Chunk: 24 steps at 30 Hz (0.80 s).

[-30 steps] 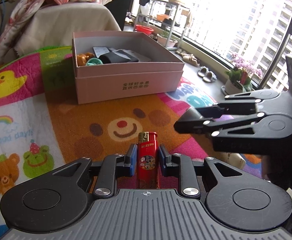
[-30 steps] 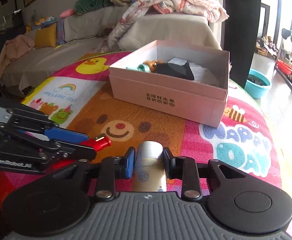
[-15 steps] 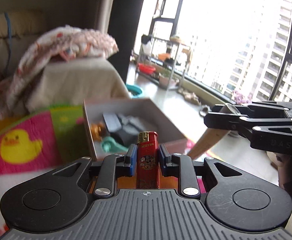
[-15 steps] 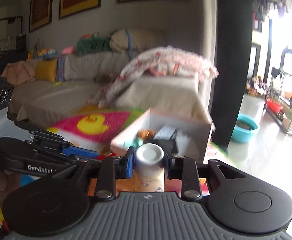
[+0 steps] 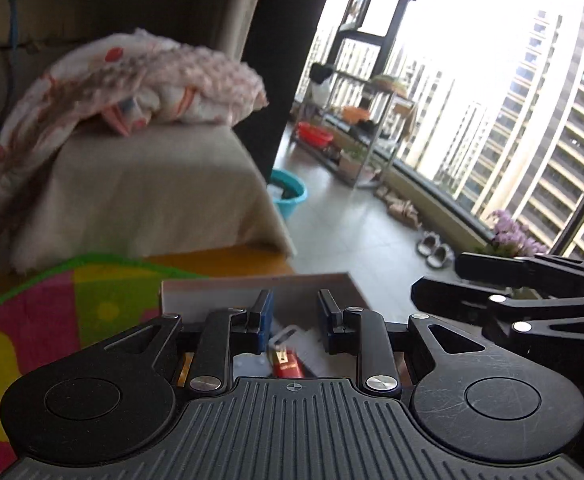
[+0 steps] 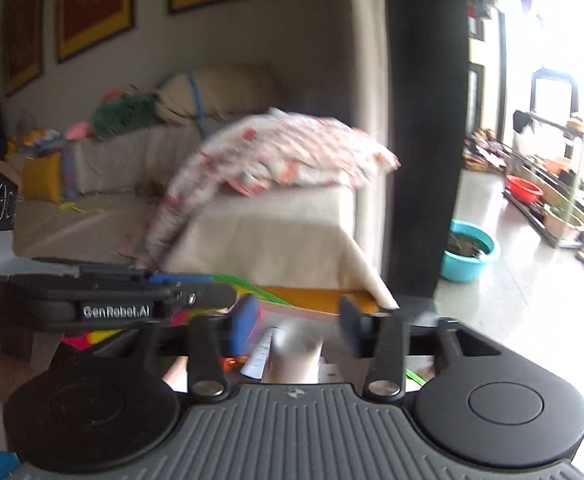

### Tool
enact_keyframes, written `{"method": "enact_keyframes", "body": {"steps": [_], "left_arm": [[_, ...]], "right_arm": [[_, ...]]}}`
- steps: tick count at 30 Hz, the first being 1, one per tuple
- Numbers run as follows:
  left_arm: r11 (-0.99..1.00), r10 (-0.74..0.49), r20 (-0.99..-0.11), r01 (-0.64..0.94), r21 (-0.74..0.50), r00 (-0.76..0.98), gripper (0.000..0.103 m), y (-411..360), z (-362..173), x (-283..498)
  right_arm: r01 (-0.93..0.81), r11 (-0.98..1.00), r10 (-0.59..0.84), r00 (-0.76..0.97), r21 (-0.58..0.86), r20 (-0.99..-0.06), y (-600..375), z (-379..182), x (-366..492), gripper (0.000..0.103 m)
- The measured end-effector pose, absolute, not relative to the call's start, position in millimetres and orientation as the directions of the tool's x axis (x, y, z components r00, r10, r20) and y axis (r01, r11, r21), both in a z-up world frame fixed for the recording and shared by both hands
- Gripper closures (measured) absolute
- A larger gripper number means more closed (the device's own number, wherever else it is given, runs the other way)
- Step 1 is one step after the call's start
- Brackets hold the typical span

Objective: Organize rigid objects
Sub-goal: 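Lower the lighter and lotion tube into the pink box and open both grippers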

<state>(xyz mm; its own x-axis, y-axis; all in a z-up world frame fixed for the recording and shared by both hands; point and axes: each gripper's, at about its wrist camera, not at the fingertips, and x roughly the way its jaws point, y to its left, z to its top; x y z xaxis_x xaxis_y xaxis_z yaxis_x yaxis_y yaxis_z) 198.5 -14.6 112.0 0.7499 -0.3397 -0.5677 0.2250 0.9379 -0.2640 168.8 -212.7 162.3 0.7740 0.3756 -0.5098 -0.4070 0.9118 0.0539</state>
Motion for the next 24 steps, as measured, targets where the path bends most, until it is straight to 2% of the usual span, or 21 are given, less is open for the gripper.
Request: {"method": "enact_keyframes", "body": {"steps": [4, 10, 12, 16, 19, 21, 24], "left_arm": [[0.949, -0.312, -0.573, 0.221, -0.224, 0.758, 0.075, -8, 91, 194], [0.967, -0.253, -0.531, 0.192, -0.168, 0.809, 0.075, 14, 90, 144], [0.970, -0.240, -0.524, 0.186, -0.154, 0.817, 0.075, 19, 89, 122], [0.980, -0.200, -0.545, 0.165, -0.114, 0.814, 0.075, 27, 79, 85], [0.983, -0.183, -0.569, 0.141, -0.118, 0.801, 0.075, 32, 71, 72], [0.982, -0.189, -0.573, 0.134, -0.137, 0.798, 0.075, 32, 71, 67], [0.975, -0.219, -0.546, 0.155, -0.161, 0.808, 0.075, 25, 77, 60]], "right_arm": [[-0.341, 0.938, 0.314, 0.750, 0.066, -0.582, -220, 118, 184, 0.041], [-0.362, 0.931, 0.280, 0.782, -0.040, -0.558, -222, 83, 140, 0.040], [-0.349, 0.934, 0.257, 0.802, -0.073, -0.539, -221, 78, 121, 0.039], [-0.367, 0.929, 0.290, 0.806, -0.050, -0.516, -223, 73, 88, 0.030], [-0.352, 0.935, 0.281, 0.813, -0.047, -0.511, -223, 69, 76, 0.030], [-0.341, 0.939, 0.268, 0.822, -0.057, -0.502, -222, 75, 83, 0.030], [-0.289, 0.957, 0.256, 0.842, 0.002, -0.476, -225, 94, 117, 0.030]]}}
